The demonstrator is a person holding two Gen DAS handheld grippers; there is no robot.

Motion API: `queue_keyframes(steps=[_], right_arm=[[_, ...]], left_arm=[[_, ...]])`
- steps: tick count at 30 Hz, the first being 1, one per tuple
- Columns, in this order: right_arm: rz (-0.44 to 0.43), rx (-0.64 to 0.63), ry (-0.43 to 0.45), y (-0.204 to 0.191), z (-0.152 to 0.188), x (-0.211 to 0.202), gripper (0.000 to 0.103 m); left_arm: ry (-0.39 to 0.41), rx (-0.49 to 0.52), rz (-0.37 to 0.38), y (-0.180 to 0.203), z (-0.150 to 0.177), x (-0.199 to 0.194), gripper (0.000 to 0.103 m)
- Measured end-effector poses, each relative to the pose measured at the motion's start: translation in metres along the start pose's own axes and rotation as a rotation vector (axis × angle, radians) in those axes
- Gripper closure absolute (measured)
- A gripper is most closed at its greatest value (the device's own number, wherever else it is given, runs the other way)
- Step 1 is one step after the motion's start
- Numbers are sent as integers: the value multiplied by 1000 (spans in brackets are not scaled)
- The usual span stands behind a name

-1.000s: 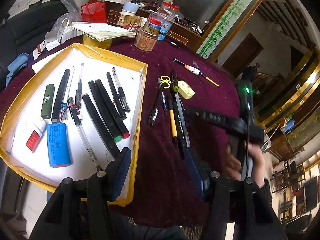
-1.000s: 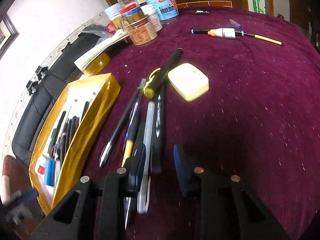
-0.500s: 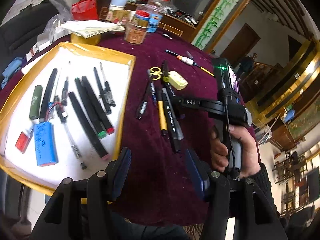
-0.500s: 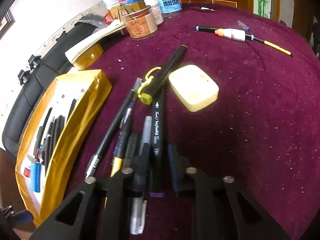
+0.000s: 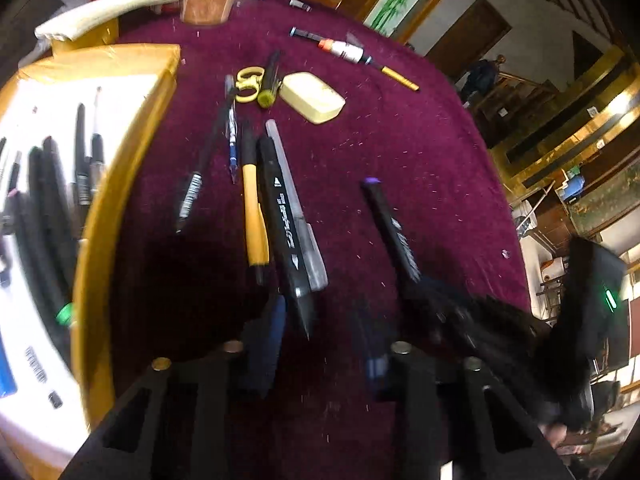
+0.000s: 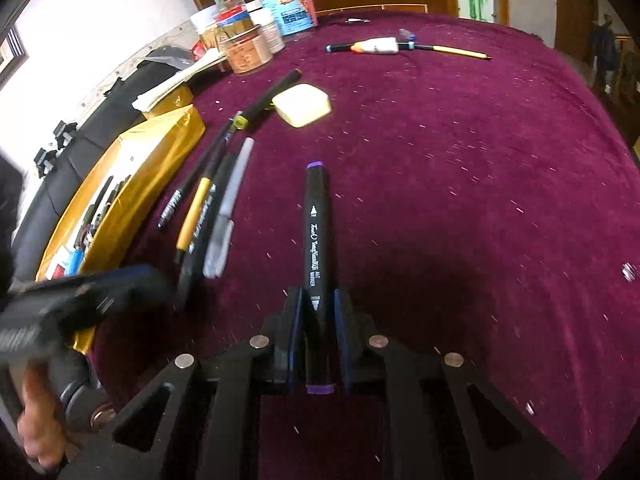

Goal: Organize rigid objects
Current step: 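Grasp a purple-capped black marker with the right tool, then grasp a black marker with the left tool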

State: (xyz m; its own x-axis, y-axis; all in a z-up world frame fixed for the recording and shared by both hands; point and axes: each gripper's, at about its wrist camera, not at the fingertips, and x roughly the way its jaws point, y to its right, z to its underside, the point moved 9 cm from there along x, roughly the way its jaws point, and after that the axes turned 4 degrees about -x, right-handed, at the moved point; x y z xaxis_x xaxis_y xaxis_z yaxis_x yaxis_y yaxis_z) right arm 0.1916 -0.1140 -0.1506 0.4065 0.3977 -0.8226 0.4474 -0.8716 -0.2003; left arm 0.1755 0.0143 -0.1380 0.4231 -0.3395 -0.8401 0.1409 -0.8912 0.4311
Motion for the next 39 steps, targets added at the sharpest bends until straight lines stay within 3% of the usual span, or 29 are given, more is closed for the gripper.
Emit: queue_keyframes(steps=[3, 10, 13, 14, 18, 21, 22, 24, 26, 30, 33, 37, 39], right_arm=[[7, -5, 13, 4, 4, -3, 88], [23, -35, 6, 0, 4, 0, 87], [11, -32, 20, -1, -3, 0, 76], [4, -19, 22, 0, -6, 1, 72], [-8, -17, 44, -3, -18, 3, 72], [-7, -1, 38, -3, -25, 11, 72], [-9, 11, 29, -2, -25, 15, 72], [13, 18, 37, -1, -26, 18, 76], [39, 11, 44, 0, -25, 19, 80], [87, -6, 44, 2, -25, 19, 88], [100, -17, 47, 1, -25, 18, 89], [-40, 15, 90, -19, -29, -3, 89], [-88, -18, 133, -39, -36, -17, 89]], left_arm=[[-28, 9, -45, -5, -2, 16, 86], [-50, 35, -59, -8, 29, -9, 89], [-89, 37, -42, -9, 48, -15, 88], [-85, 45, -57, -10, 47, -15, 83], [-22, 88, -68, -2, 33, -22, 57], [-17, 116, -75, 3, 19, -13, 56], [-24, 119, -95, 1, 16, -8, 57], [-35, 132, -117, -3, 13, 1, 83], [-22, 122, -140, -7, 13, 4, 88], [-14, 119, -127, -9, 21, 1, 89], [47, 75, -92, -10, 21, -17, 89], [69, -16, 32, -10, 21, -53, 90], [126, -51, 46, -19, 17, -84, 90]])
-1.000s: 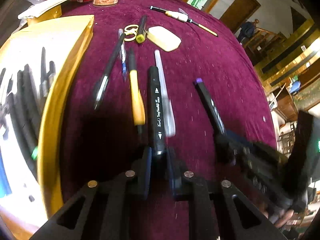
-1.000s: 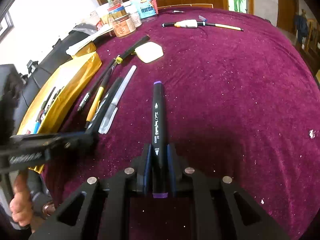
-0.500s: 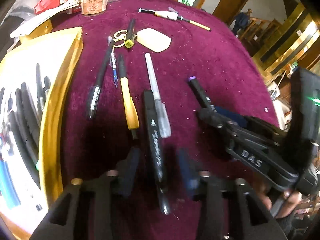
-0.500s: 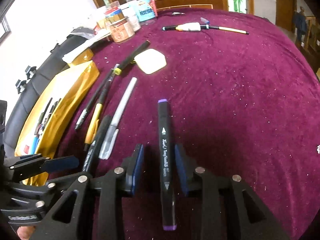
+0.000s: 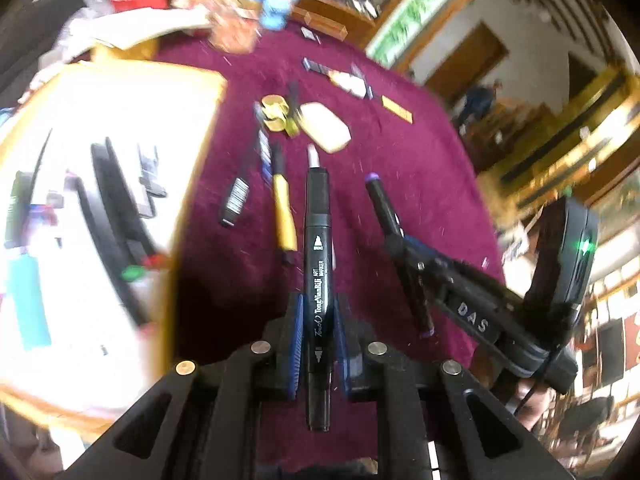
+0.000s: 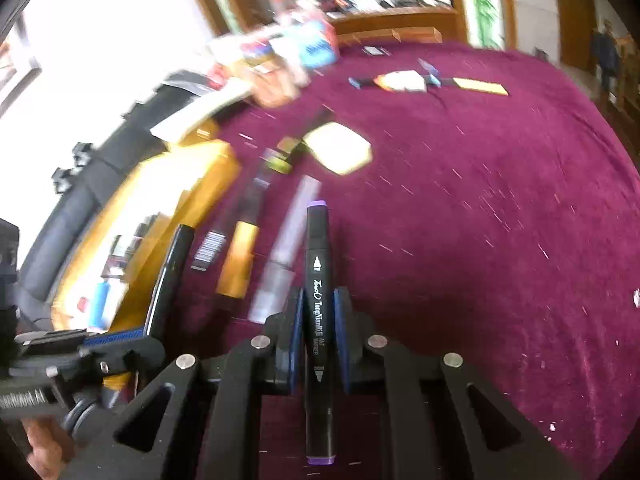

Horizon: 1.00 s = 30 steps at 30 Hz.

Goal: Organize rigid objects
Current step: 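Grasp a black marker with the left tool, then carry both markers into the tray and open both tools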

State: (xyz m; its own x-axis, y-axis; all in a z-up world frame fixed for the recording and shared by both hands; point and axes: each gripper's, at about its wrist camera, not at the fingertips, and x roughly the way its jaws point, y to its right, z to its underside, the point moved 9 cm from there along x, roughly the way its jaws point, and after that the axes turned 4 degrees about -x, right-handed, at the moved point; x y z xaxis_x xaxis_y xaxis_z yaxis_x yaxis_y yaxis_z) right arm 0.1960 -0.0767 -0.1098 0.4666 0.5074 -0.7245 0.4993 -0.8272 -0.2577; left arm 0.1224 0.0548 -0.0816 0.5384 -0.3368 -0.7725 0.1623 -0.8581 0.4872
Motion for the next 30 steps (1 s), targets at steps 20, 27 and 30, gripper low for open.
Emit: queue_keyframes(steps=[20, 27, 30], right_arm=[[-222, -178, -99, -172, -60, 85, 88], [-167, -225, -174, -182, -67, 137, 88], [-144, -240, -190, -184, -66, 149, 88]], left_arm=[[143, -409, -89, -160, -50, -25, 89], [114, -438, -81, -175, -51, -11, 89], [115, -438, -77, -175, -52, -12, 89]])
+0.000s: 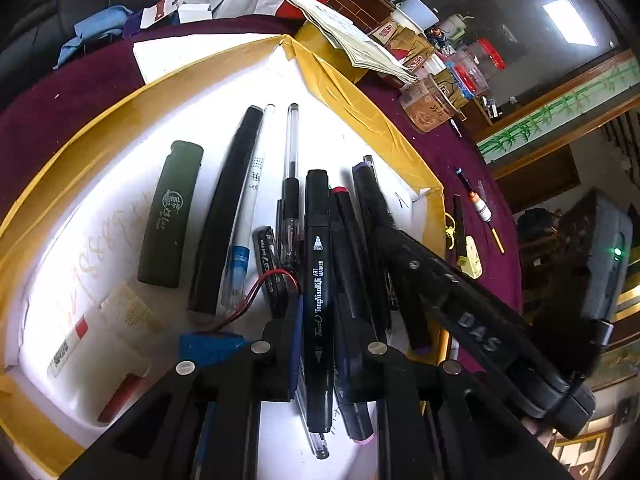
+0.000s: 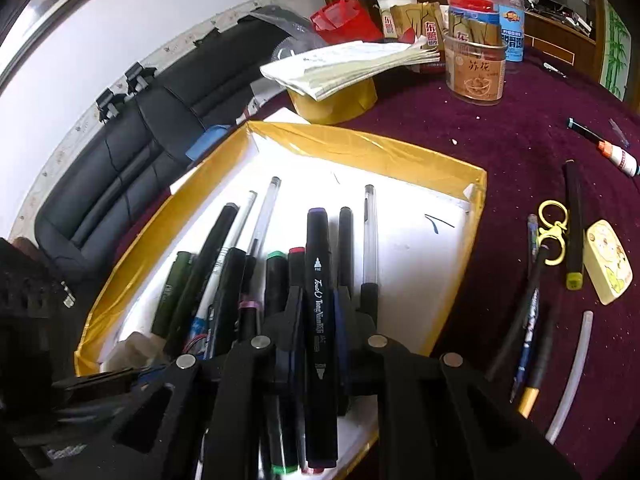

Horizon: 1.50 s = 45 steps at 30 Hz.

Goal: Organize rigid objects
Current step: 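Carry both markers into the tray and open both tools, then move both tools back to the pile of pens, then grasp a yellow-barrel pen with the left tool while the right tool reaches a white pen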

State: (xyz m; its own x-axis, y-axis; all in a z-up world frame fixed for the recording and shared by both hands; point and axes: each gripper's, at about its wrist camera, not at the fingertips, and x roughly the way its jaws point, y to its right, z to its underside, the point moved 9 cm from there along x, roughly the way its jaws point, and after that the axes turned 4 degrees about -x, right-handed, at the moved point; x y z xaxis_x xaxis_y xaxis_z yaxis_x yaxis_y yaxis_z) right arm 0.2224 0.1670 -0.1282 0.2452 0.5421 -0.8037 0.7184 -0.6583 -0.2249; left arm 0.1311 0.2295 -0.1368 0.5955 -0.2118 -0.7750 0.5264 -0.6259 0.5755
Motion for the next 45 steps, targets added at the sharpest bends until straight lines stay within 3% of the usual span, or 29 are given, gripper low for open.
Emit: queue_keyframes(steps=[10, 12, 13, 14, 15, 20, 24, 29, 34, 42, 45], right_arm=[[27, -28, -13, 3, 0, 8, 88], [26, -27, -15, 3, 0, 8, 87], [20, -25, -16, 3, 1, 6, 82], [10, -23, -11, 2, 0, 3, 71], [1, -22, -2, 2, 0, -1, 68], [-60, 57, 97, 11, 5, -51, 66], [-111, 176, 175, 41, 31, -103, 64], [-47, 295, 208, 100, 73, -136, 64], [38, 357, 151, 139, 103, -130, 64], [105, 282, 27, 145, 94, -81, 69], [197, 226, 12, 145, 89, -71, 75]], left_arm=[[-6, 5, -16, 3, -2, 3, 88], [-3, 21, -21, 5, -1, 1, 80], [2, 22, -18, 6, -1, -1, 75], [10, 27, -12, 9, 0, -4, 62], [26, 36, -8, 11, 1, -9, 55], [94, 112, 2, 29, 13, -33, 54], [113, 180, 44, 54, 38, -46, 49], [108, 285, 52, 84, 70, -46, 45], [65, 346, 55, 106, 94, -35, 45], [82, 381, 25, 110, 105, -43, 45], [81, 382, 16, 109, 105, -44, 45]])
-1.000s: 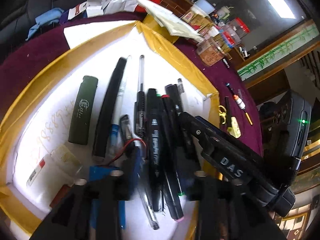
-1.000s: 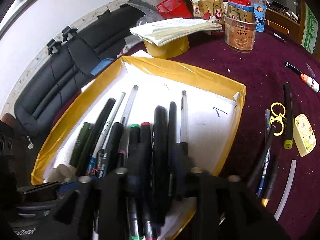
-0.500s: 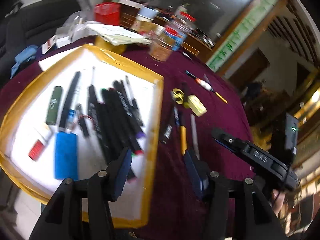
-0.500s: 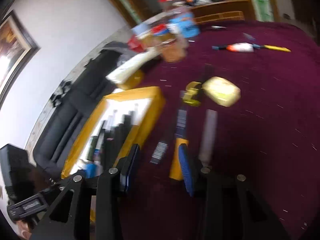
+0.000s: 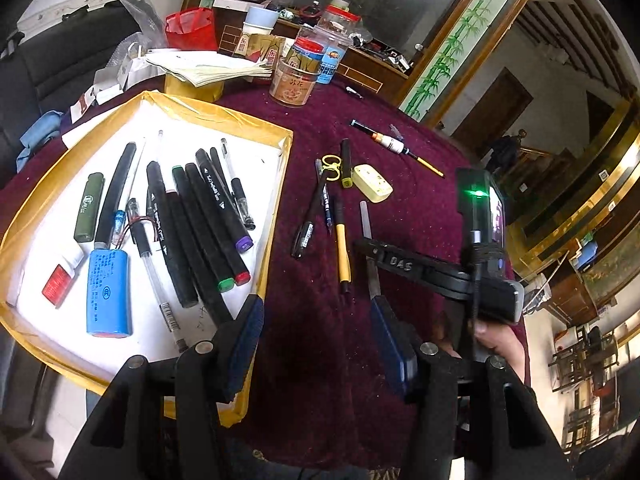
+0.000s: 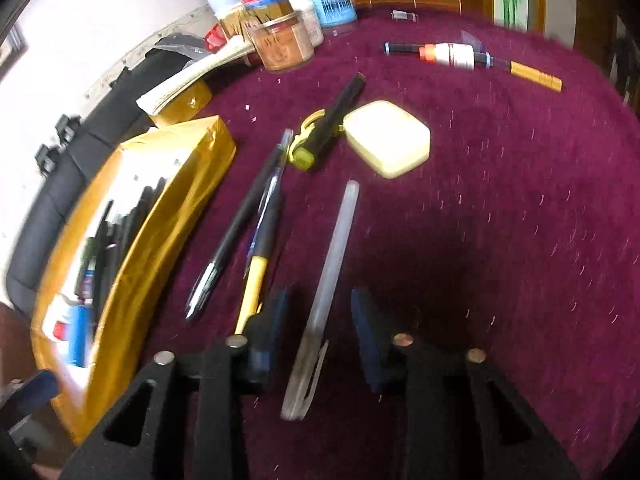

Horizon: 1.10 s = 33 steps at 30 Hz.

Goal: Organize rigid objects
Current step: 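Grasp a yellow-barrel pen with the left tool while the right tool reaches a white pen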

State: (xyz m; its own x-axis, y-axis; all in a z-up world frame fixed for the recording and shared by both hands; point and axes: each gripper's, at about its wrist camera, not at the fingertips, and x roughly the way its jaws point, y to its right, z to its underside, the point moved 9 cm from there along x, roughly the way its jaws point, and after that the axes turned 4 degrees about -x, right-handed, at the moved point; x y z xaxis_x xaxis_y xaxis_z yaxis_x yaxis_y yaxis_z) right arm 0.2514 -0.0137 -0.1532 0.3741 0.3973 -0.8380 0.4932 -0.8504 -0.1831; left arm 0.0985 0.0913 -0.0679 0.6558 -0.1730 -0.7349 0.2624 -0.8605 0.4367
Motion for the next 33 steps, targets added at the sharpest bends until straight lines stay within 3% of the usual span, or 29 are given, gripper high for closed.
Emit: queue_keyframes(steps=[3, 6, 11, 14, 19, 22, 25, 26, 27, 33], right_arm=[[103, -75, 8, -1, 3, 1, 90], [86, -76, -3, 2, 14, -5, 94], [124, -4, 6, 41, 42, -32, 94], [142, 25, 24, 61, 57, -47, 94], [105, 76, 72, 69, 69, -55, 94], [115, 84, 74, 69, 68, -55, 94], [124, 66, 77, 68, 65, -54, 94], [125, 63, 78, 67, 65, -54, 94], [124, 64, 79, 67, 64, -53, 94], [106, 72, 80, 68, 65, -53, 94]], left_arm=[[-7, 6, 6, 5, -2, 4, 45], [-22, 25, 21, 15, -2, 11, 45], [-103, 80, 16, 33, -3, 44, 45], [-144, 118, -24, 40, -10, 73, 45], [-223, 149, -72, 47, -18, 119, 46], [-249, 159, -101, 47, -20, 139, 57], [-258, 153, -144, 42, -23, 156, 75], [-239, 158, -167, 41, -26, 157, 87], [-237, 163, -192, 38, -27, 158, 93], [-266, 95, -107, 30, -14, 135, 96]])
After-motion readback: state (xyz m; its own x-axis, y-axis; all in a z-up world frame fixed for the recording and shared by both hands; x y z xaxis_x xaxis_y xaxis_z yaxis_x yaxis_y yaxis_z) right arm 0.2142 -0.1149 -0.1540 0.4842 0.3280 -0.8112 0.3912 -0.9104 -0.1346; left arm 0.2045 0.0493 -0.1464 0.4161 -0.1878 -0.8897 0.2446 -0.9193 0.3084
